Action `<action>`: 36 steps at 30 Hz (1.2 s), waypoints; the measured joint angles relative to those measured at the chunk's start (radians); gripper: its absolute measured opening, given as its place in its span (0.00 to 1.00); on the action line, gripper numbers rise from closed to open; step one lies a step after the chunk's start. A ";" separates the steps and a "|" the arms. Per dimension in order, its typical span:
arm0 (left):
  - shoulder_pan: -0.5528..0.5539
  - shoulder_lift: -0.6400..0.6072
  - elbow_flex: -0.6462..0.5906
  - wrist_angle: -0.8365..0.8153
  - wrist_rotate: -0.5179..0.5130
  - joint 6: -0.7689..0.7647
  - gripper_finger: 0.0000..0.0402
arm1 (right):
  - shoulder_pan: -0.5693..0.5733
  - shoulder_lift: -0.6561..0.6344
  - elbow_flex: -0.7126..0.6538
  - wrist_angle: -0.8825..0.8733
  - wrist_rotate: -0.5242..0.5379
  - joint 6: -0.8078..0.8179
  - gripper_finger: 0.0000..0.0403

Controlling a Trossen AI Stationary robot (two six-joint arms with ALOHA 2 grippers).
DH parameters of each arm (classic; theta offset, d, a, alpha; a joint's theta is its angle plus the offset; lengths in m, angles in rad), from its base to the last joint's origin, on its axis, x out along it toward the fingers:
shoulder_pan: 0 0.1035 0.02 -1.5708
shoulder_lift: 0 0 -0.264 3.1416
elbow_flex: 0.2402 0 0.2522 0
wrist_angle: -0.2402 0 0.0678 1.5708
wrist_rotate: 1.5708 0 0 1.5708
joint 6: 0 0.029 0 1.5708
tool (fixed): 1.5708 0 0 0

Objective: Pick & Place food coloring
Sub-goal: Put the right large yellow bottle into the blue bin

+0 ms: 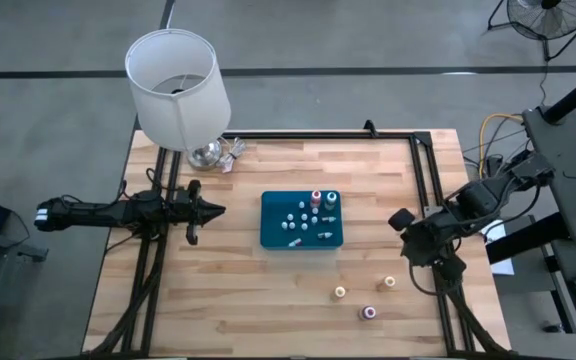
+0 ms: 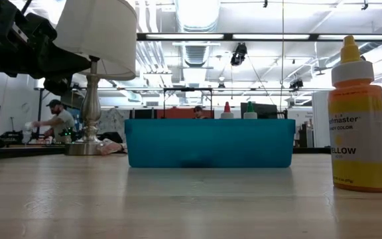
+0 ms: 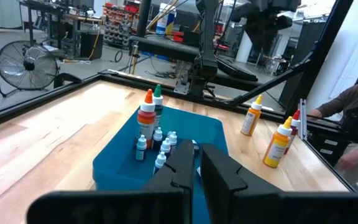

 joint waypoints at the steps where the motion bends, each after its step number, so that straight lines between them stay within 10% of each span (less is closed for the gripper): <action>1: 0.000 0.000 0.000 0.000 0.000 0.000 0.00 | 0.000 -0.001 -0.011 0.016 0.003 0.001 0.35; 36: 0.000 0.000 0.000 0.000 0.000 0.000 0.00 | 0.085 0.067 -0.267 0.280 0.000 0.118 0.39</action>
